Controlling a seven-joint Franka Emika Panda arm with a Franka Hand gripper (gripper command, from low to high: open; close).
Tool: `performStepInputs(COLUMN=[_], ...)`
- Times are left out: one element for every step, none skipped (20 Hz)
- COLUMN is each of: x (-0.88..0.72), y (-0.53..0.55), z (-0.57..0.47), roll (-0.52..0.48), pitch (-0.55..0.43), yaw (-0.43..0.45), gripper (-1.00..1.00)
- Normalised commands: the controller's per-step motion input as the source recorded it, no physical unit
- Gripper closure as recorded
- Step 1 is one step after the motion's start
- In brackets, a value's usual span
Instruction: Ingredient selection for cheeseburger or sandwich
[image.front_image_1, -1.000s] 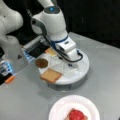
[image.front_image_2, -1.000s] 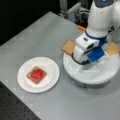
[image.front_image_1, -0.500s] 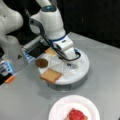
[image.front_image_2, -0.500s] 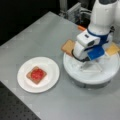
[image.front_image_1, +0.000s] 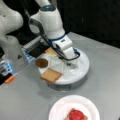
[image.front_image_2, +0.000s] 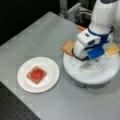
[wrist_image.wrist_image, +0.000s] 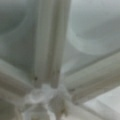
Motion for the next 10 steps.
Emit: performStepInputs(x=[0.44, 0.42, 0.4, 0.38, 0.36, 0.36, 0.37, 0.37, 0.39, 0.4], y=[0.21, 0.22, 0.22, 0.22, 0.22, 0.22, 0.22, 0.22, 0.22, 0.21], z=[-0.32, -0.28, -0.24, -0.18, -0.15, -0.11, -0.09, -0.08, -0.06, -0.05], roll=[0.025, 0.034, 0.043, 0.038, 0.037, 0.051, 0.076, 0.081, 0.098, 0.106], pitch=[0.219, 0.245, 0.295, 0.333, 0.342, 0.433, 0.477, 0.482, 0.501, 0.497], yaw=[-0.028, -0.035, -0.041, -0.06, -0.064, -0.058, -0.04, -0.035, -0.03, -0.028], gripper=[-1.0, -1.0, -1.0, -1.0, -1.0, -1.0, -1.0, -1.0, -1.0, -1.0])
